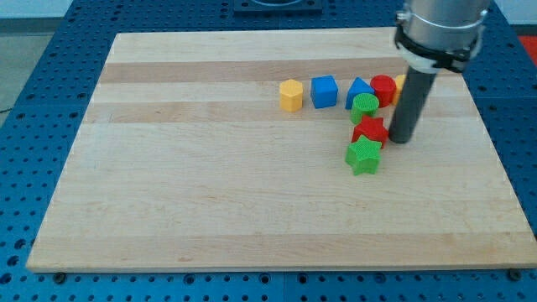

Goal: Push the green star to the right and slightly up

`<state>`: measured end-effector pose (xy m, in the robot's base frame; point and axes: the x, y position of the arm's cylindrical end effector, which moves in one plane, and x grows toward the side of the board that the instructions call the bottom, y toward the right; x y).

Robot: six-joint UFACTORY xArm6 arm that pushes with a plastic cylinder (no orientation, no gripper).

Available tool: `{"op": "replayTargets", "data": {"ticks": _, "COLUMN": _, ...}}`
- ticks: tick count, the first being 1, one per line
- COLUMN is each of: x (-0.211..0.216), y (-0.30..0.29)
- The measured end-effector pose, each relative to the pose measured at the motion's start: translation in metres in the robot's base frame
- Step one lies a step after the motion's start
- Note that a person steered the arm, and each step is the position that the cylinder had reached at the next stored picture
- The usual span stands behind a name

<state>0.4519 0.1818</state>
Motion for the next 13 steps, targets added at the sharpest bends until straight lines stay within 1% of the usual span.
{"op": "replayTargets", "data": {"ticks": 1, "x": 0.034, "y": 0.025}}
{"op": "replayTargets", "data": {"ticks": 2, "x": 0.064, "y": 0.018}}
{"op": "replayTargets", "data": {"ticks": 3, "x": 0.085, "y": -0.031}}
{"op": "replayTargets", "data": {"ticks": 4, "x": 0.068, "y": -0.088}}
{"op": "replayTargets", "data": {"ticks": 5, "x": 0.022, "y": -0.101}}
{"op": "replayTargets", "data": {"ticks": 6, "x": 0.016, "y": -0.101}}
{"op": "replayTargets", "data": {"ticks": 7, "x": 0.052, "y": -0.128}}
{"op": "replayTargets", "data": {"ticks": 8, "x": 0.038, "y": -0.173}}
{"op": "replayTargets", "data": {"ticks": 9, "x": -0.004, "y": -0.176}}
{"op": "replayTargets", "data": {"ticks": 10, "x": -0.027, "y": -0.162}}
{"op": "replayTargets", "data": {"ticks": 11, "x": -0.040, "y": -0.149}}
{"op": "replayTargets", "data": {"ticks": 12, "x": -0.037, "y": -0.124}}
{"op": "replayTargets", "data": {"ticks": 13, "x": -0.019, "y": -0.115}}
